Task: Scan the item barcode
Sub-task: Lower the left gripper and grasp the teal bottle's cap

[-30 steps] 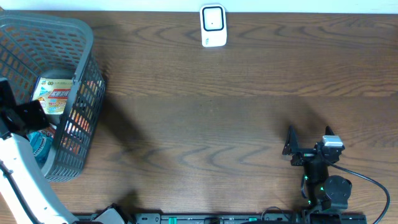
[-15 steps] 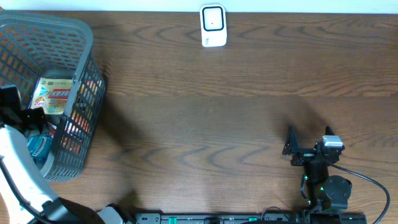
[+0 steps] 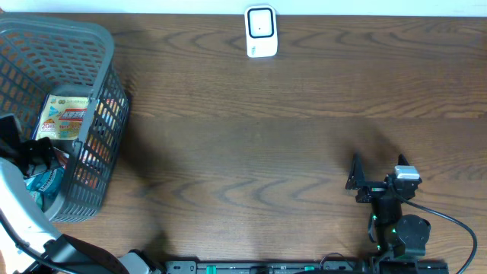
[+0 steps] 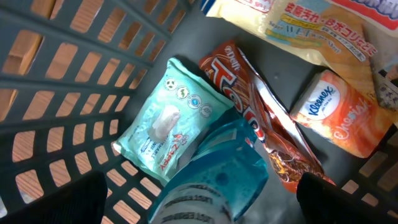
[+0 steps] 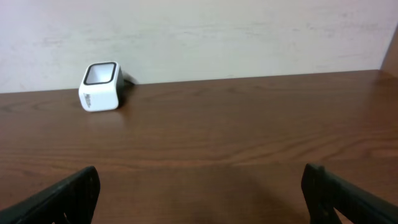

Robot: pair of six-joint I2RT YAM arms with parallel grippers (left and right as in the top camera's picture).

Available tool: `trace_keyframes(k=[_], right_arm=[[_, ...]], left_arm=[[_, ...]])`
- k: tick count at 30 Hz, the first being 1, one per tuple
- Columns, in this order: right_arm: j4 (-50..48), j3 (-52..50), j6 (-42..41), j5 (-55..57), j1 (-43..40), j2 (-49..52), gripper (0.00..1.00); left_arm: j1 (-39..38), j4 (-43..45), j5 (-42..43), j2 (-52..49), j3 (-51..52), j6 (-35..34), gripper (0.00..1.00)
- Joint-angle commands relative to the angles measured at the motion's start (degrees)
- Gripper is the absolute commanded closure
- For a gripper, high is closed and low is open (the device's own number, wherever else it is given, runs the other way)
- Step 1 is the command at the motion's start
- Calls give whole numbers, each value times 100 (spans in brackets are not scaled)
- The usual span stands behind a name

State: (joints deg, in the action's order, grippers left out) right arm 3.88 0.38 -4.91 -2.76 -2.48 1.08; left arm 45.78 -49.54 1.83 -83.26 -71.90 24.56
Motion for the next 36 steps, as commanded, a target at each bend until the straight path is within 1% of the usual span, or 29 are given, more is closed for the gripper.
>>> trace_keyframes(k=[1, 7, 12, 18, 20, 21, 26, 31, 34, 36], right_arm=[[24, -7, 70, 28, 33, -4, 1], [24, -7, 70, 28, 33, -4, 1], [24, -7, 70, 28, 33, -4, 1], [24, -7, 70, 28, 33, -4, 1], [24, -7, 70, 28, 33, -4, 1], [24, -7, 70, 28, 33, -4, 1], [24, -7, 70, 28, 33, -4, 1], [24, -7, 70, 28, 33, -4, 1], [24, -7, 70, 28, 33, -4, 1], [24, -7, 70, 28, 33, -4, 1]], left_arm=[[83, -37, 262, -35, 46, -245, 2], [87, -15, 330, -144, 181, -240, 2], [87, 13, 570, -310, 380, -251, 2], [87, 4, 570, -345, 420, -448, 3], [87, -31, 573, -356, 420, -505, 14], [87, -35, 575, -358, 420, -527, 22], [87, -52, 575, -358, 420, -651, 46], [87, -28, 673, -358, 420, -695, 56], [87, 94, 678, -356, 417, -1045, 64], [87, 195, 675, -354, 417, -1268, 67]])
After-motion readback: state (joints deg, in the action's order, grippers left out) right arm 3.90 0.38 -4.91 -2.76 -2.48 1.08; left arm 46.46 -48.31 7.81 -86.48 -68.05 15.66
